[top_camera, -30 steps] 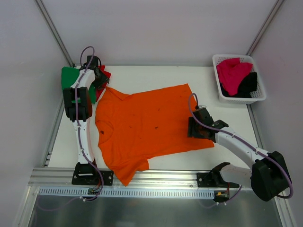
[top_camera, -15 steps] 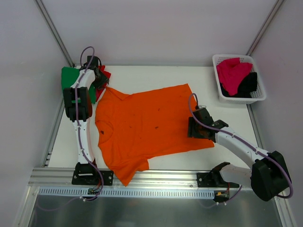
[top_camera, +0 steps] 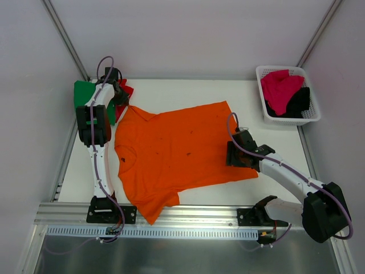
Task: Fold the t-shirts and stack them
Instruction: Flatten the tshirt out
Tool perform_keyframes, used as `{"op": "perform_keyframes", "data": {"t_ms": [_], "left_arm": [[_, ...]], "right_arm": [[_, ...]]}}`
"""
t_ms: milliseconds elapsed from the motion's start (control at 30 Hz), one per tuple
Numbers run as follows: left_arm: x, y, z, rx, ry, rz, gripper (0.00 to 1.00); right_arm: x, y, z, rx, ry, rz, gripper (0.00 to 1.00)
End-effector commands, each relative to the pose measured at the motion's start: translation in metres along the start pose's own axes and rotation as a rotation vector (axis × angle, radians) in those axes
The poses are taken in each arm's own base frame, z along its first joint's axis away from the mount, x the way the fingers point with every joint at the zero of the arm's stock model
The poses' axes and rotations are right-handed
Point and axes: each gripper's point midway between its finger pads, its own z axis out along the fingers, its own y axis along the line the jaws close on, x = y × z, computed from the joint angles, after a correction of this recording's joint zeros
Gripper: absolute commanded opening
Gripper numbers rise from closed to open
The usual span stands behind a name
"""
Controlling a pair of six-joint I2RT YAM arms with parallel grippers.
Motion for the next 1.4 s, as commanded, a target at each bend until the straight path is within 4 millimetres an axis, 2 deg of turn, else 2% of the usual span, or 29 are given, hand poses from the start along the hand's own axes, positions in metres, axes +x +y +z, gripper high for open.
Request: {"op": "perform_keyframes", "data": {"t_ms": [0,333,567,667,733,767,833,867,900,933,967,1000,1033,1067,1100,1133,1167,1200,1233,1300,1333,1367], "left_arm": [[-0.016,-0.014,-0.022,0.051,-0.029,0.018,0.00],[-0.032,-0.029,-0.054,0.089,-0.093,0.059,0.00],[-0.039,-0.043,-0.078,0.129,-0.126,0.078,0.00],[-0.040,-0.048,-0.086,0.143,-0.132,0.086,0.00],[-0.040,-0.051,-0.089,0.150,-0.135,0.092,0.00],[-0.039,-0.051,-0.091,0.151,-0.134,0.096,0.00],[-0.037,-0.053,-0.092,0.155,-0.128,0.099,0.00],[-0.036,-0.054,-0.093,0.158,-0.126,0.101,0.00],[-0.034,-0.056,-0.092,0.162,-0.118,0.104,0.00],[-0.032,-0.057,-0.091,0.164,-0.113,0.106,0.00],[-0.030,-0.057,-0.090,0.162,-0.109,0.108,0.00],[-0.027,-0.059,-0.090,0.168,-0.101,0.114,0.00],[-0.026,-0.059,-0.088,0.167,-0.098,0.115,0.00],[-0.025,-0.059,-0.087,0.167,-0.094,0.116,0.00],[-0.023,-0.060,-0.087,0.167,-0.090,0.118,0.00],[-0.021,-0.061,-0.085,0.167,-0.085,0.120,0.00],[-0.021,-0.061,-0.085,0.168,-0.085,0.121,0.00],[-0.019,-0.062,-0.085,0.168,-0.083,0.125,0.00],[-0.018,-0.062,-0.084,0.167,-0.079,0.126,0.00],[-0.018,-0.062,-0.084,0.167,-0.080,0.128,0.00],[-0.018,-0.063,-0.084,0.168,-0.079,0.128,0.00],[-0.017,-0.063,-0.084,0.166,-0.078,0.129,0.00]], "right_arm": [[-0.009,0.000,-0.002,0.008,-0.025,0.006,0.56],[-0.017,0.004,-0.003,0.004,-0.032,0.000,0.56],[-0.034,0.008,-0.006,0.013,-0.051,-0.013,0.56],[-0.051,0.010,-0.009,0.029,-0.078,-0.022,0.58],[-0.072,0.013,-0.012,0.039,-0.116,-0.016,0.60],[-0.079,0.006,-0.006,0.076,-0.108,-0.015,0.62],[-0.106,0.007,-0.006,0.089,-0.141,0.006,0.73],[-0.111,-0.002,0.009,0.120,-0.101,0.024,0.76],[-0.136,0.001,0.009,0.111,-0.130,0.038,0.81],[-0.147,0.000,0.015,0.117,-0.124,0.048,0.81],[-0.159,-0.011,0.024,0.126,-0.107,0.083,0.82],[-0.155,-0.017,0.048,0.155,-0.030,0.091,0.83],[-0.182,-0.014,0.050,0.144,-0.064,0.111,0.82],[-0.191,-0.022,0.061,0.158,-0.054,0.132,0.82],[-0.185,-0.026,0.085,0.186,0.000,0.126,0.81],[-0.208,-0.026,0.087,0.190,-0.038,0.134,0.80],[-0.213,-0.028,0.096,0.199,-0.032,0.134,0.79],[-0.210,-0.028,0.115,0.203,0.004,0.130,0.78],[-0.229,-0.022,0.117,0.174,-0.023,0.142,0.77],[-0.237,-0.019,0.128,0.152,-0.019,0.142,0.74],[-0.236,-0.018,0.140,0.135,0.002,0.139,0.74],[-0.251,-0.012,0.139,0.107,-0.025,0.141,0.73]]}}
